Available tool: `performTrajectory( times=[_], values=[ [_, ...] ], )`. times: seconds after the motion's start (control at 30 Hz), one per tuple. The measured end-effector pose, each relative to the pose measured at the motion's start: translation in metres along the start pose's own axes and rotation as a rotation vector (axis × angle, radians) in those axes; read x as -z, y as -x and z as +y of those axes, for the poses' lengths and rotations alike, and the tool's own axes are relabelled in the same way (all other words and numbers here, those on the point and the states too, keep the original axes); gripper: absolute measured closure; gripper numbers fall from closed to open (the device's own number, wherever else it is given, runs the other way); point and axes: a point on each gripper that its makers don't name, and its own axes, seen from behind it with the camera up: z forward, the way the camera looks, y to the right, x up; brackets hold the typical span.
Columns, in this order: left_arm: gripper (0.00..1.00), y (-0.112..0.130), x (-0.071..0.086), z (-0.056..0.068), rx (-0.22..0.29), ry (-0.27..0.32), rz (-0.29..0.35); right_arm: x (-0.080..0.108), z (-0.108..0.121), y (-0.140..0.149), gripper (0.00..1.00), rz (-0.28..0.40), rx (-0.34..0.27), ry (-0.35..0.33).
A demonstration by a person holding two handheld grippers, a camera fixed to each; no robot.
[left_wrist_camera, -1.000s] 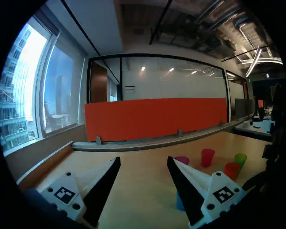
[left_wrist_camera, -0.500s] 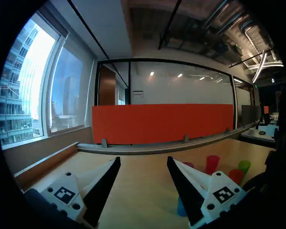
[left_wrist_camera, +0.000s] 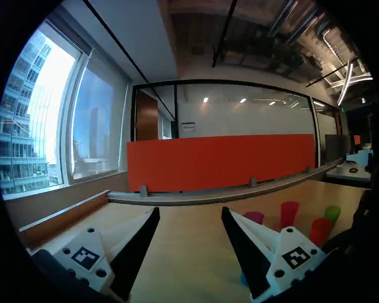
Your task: Pour water
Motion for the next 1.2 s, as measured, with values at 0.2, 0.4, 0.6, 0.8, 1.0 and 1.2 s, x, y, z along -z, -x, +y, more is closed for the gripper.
performTrajectory(
  times=[0.2,0.4,0.6,0.8,1.0,1.2],
  values=[
    [0.10,0.018,0.001,-0.004,0.024,-0.004,-0.002,0.000,0.001,-0.002,0.00,0.016,0.009,0.016],
    [0.10,0.032,0.002,-0.013,0.036,-0.015,0.006,0.002,0.000,-0.002,0.00,0.020,0.003,0.025],
    [0.10,0.044,0.000,-0.019,0.040,-0.018,0.005,0.006,0.002,-0.003,0.00,0.035,0.008,0.039],
    [0.10,0.052,-0.001,-0.022,0.030,-0.021,0.008,0.009,0.005,-0.003,0.00,0.039,0.005,0.045],
    [0.10,0.058,0.000,-0.024,0.028,-0.020,0.009,0.011,0.008,-0.006,0.00,0.044,-0.001,0.049],
    [0.10,0.066,-0.001,-0.024,0.033,-0.022,0.009,0.012,0.004,-0.006,0.00,0.043,-0.001,0.038]
  ],
)
